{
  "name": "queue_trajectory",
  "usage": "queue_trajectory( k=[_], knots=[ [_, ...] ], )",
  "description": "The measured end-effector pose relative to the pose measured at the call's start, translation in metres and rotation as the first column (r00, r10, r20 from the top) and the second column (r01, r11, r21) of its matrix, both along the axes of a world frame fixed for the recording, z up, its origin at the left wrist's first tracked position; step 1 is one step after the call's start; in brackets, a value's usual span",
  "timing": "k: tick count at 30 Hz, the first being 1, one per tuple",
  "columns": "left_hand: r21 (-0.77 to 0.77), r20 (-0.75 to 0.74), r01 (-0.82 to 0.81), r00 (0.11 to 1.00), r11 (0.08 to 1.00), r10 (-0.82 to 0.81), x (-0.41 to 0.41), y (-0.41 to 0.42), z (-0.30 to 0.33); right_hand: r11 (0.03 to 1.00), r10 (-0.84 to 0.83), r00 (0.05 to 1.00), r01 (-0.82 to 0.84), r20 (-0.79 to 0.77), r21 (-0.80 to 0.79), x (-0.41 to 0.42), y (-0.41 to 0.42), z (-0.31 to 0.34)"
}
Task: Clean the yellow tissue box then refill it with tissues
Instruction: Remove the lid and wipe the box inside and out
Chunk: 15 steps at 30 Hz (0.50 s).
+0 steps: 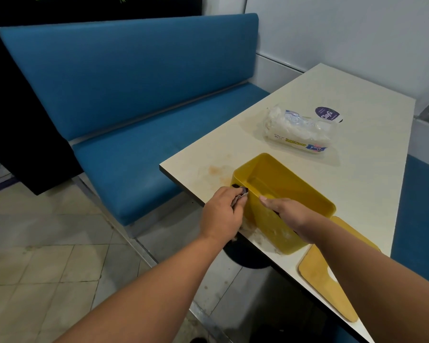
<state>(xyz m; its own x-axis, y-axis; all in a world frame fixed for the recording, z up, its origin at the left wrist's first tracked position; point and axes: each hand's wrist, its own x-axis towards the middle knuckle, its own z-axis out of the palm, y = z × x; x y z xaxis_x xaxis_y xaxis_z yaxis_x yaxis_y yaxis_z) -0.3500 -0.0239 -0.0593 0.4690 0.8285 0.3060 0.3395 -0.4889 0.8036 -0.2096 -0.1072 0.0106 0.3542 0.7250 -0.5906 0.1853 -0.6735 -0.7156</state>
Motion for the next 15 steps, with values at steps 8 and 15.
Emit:
queue_trajectory(
  k=[8,15],
  knots=[
    [-0.013,-0.062,-0.023,0.998,1.0,0.022,0.0047,-0.0017,0.0001,1.0,0.009,0.999,-0.009,0.035,0.001,0.0046,0.0005,-0.0025],
    [-0.019,-0.06,-0.029,0.998,0.999,0.028,0.0038,-0.0026,-0.0044,1.0,0.003,0.999,-0.004,0.049,0.021,0.004,0.0007,-0.0026]
  ],
)
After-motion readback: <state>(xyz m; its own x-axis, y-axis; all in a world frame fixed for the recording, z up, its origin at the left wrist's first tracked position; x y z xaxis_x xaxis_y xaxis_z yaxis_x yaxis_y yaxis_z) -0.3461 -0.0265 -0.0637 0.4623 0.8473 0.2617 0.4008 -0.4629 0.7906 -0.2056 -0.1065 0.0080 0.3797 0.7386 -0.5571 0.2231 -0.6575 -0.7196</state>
